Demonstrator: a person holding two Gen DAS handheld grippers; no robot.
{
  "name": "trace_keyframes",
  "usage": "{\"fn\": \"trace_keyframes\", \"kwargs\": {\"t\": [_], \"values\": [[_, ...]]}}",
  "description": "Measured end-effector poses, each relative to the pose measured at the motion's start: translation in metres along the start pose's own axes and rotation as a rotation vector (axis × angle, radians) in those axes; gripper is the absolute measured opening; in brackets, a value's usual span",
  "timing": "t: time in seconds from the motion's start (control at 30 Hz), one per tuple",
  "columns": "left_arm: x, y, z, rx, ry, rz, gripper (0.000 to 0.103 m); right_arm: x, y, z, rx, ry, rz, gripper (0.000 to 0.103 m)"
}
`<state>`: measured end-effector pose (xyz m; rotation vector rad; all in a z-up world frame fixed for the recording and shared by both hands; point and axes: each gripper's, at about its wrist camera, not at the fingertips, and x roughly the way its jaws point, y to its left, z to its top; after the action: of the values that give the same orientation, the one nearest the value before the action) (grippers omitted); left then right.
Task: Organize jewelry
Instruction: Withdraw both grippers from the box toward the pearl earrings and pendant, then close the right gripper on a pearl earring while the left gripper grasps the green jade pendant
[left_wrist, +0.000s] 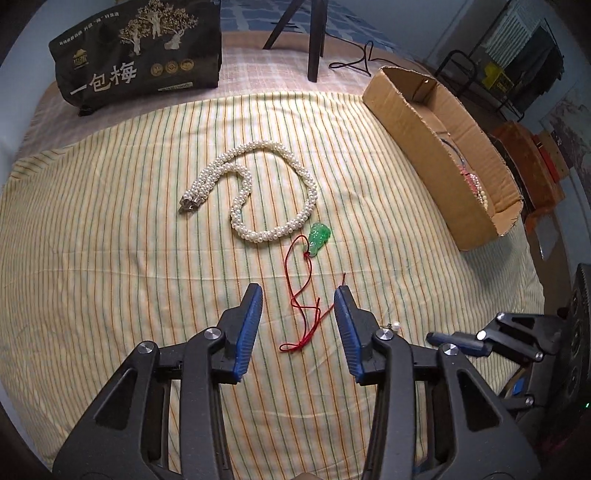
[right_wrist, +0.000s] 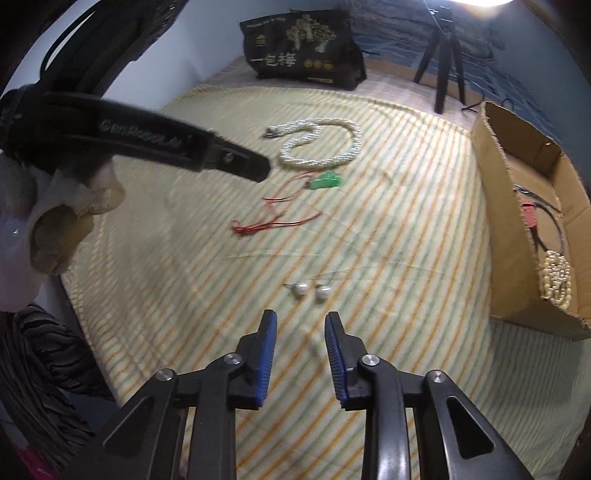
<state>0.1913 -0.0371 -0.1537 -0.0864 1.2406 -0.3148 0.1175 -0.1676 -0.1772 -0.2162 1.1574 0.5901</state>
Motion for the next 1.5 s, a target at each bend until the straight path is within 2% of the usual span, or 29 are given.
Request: {"fn": "trace_keyframes", "kwargs": {"t": [0.13, 0.2, 0.4, 0.77, 1.1, 1.4, 1.5], "values": [[0.006, 0.002, 0.003, -0.003, 0.008, -0.001, 0.04, 0.006, -0.011, 0.004, 0.009, 0.011, -0.001, 0.021], [0.009, 0.003, 0.005, -0.007, 0.014, -0.006, 0.035, 0.011, -0.012, 0.006, 0.003, 0.018, 0.003, 0.02], [0.023, 0.006, 0.008, -0.006, 0.041, -0.01, 0.034, 0.024, -0.011, 0.012, -0.027, 0.038, -0.031, 0.019], [0.05, 0.003, 0.014, 0.021, 0.099, -0.006, 0.035, 0.037, -0.007, 0.021, -0.052, 0.043, -0.028, 0.019], [0.067, -0.007, 0.035, 0.045, 0.068, 0.011, 0.035, 0.034, -0.011, 0.018, -0.051, 0.035, -0.03, 0.014], [0.072, -0.022, 0.034, 0.123, 0.054, 0.034, 0.034, 0.033, -0.007, 0.016, -0.084, 0.037, -0.049, 0.014], [0.072, -0.025, 0.028, 0.148, 0.045, 0.051, 0.034, 0.032, -0.011, 0.015, -0.063, 0.044, -0.046, 0.009]]}}
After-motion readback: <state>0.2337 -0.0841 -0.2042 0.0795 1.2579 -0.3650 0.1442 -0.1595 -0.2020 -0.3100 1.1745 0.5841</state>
